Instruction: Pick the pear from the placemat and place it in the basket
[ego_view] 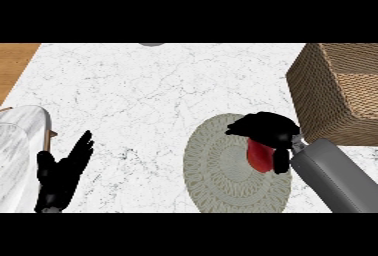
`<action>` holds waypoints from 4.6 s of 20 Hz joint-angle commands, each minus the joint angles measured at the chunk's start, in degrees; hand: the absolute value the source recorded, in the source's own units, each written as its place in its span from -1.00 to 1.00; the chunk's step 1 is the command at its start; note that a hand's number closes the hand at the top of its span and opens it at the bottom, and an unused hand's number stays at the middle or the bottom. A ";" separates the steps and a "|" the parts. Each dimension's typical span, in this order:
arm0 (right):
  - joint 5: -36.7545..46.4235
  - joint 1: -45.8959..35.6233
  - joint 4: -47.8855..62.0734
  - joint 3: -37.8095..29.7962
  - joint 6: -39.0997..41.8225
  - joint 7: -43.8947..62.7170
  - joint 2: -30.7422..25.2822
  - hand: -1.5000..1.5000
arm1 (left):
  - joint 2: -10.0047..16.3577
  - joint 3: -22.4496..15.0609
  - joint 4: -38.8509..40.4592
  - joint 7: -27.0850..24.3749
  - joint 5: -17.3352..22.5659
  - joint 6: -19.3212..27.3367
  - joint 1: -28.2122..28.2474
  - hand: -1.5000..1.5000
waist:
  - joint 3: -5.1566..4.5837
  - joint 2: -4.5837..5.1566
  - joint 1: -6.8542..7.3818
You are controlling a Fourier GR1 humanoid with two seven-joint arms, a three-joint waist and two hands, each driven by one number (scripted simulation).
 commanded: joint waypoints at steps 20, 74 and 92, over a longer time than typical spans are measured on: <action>10.85 19.57 -12.61 -6.11 -13.86 34.71 11.28 1.00 | -0.69 1.45 1.15 4.59 -0.26 0.51 5.84 0.00 | -0.84 -0.41 -3.95; -26.84 -9.40 -8.67 -64.81 -17.21 43.47 0.73 1.00 | -4.61 1.88 6.23 4.24 -4.70 -2.37 0.18 0.00 | -0.76 0.91 0.02; -17.71 -5.55 14.29 -63.26 -21.60 21.91 -13.51 -1.00 | -5.33 2.59 3.74 4.26 -5.69 -2.93 1.86 0.00 | -0.73 0.88 0.48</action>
